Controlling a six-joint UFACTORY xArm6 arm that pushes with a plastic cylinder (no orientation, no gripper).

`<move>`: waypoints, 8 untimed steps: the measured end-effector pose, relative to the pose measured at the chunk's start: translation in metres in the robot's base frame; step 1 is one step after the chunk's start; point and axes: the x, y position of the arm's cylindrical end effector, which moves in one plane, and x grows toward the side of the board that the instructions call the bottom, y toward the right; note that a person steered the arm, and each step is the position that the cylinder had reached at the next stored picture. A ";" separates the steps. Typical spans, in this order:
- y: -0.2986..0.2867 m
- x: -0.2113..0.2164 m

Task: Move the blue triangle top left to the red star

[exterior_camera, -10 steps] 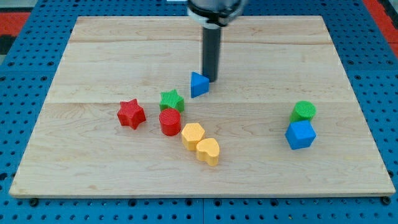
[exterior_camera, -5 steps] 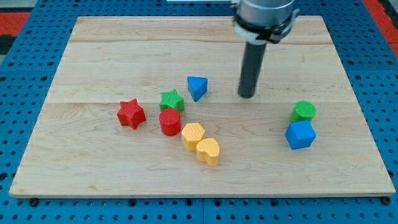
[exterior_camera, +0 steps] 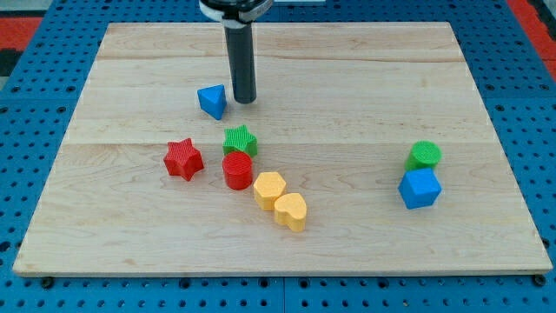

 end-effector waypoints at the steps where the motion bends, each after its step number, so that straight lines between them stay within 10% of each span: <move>1: -0.071 -0.001; 5: -0.062 0.010; 8: -0.165 0.038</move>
